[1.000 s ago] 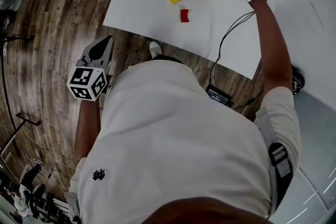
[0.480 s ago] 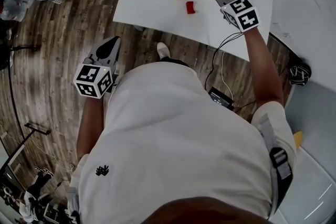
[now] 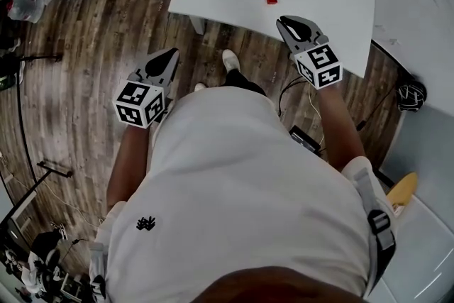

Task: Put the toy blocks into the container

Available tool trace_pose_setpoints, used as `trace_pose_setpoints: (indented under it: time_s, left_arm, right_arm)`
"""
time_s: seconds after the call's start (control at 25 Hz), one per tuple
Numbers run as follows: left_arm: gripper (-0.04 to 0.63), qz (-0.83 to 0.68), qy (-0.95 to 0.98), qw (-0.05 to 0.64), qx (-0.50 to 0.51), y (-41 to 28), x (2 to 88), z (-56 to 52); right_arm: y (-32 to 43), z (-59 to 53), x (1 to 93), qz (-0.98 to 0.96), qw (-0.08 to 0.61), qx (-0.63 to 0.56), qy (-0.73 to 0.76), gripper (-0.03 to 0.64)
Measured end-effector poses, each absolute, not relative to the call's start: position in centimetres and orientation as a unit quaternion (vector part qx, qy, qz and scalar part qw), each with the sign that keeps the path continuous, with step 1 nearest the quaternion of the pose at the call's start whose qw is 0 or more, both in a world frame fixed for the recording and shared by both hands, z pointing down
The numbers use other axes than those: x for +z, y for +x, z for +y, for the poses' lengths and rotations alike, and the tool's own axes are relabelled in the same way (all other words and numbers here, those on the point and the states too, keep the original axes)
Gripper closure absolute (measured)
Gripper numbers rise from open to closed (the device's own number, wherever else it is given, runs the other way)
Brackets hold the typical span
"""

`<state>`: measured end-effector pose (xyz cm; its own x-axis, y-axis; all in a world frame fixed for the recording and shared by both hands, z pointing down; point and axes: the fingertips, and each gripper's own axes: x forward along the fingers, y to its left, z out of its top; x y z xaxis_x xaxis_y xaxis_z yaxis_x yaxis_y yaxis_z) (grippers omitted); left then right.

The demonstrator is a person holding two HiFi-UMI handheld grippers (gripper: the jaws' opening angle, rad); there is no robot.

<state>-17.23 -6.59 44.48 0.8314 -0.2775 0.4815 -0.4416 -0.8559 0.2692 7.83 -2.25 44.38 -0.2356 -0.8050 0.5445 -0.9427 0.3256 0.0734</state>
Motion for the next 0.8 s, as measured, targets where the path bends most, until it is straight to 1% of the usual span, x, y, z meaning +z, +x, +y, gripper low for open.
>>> trace_pose_setpoints:
  time_s: [0.16, 0.36, 0.52, 0.64, 0.8]
  left_arm:
    - [0.588, -0.183, 0.938, 0.197, 0.221, -18.5, 45.2, -5.3]
    - [0.589, -0.163, 0.939, 0.2, 0.228, -18.1, 45.7, -4.1]
    - [0.589, -0.158, 0.94, 0.196, 0.229, -17.0, 45.7, -4.3]
    - [0.589, -0.164, 0.941, 0.19, 0.226, -15.9, 45.1, -5.0]
    - [0.589, -0.179, 0.941, 0.185, 0.219, -14.8, 44.3, -6.1]
  right_arm:
    - [4.8, 0.1, 45.3, -0.778, 0.214, 0.154, 0.57, 0.578]
    - [4.6, 1.4, 46.7, -0.772, 0.211, 0.162, 0.578, 0.578]
    - [6.2, 1.0, 48.6, -0.766, 0.253, 0.146, 0.572, 0.576]
    - [7.6, -0.1, 50.2, -0.775, 0.284, 0.132, 0.549, 0.558]
    - [9.5, -1.7, 52.1, -0.787, 0.32, 0.112, 0.516, 0.551]
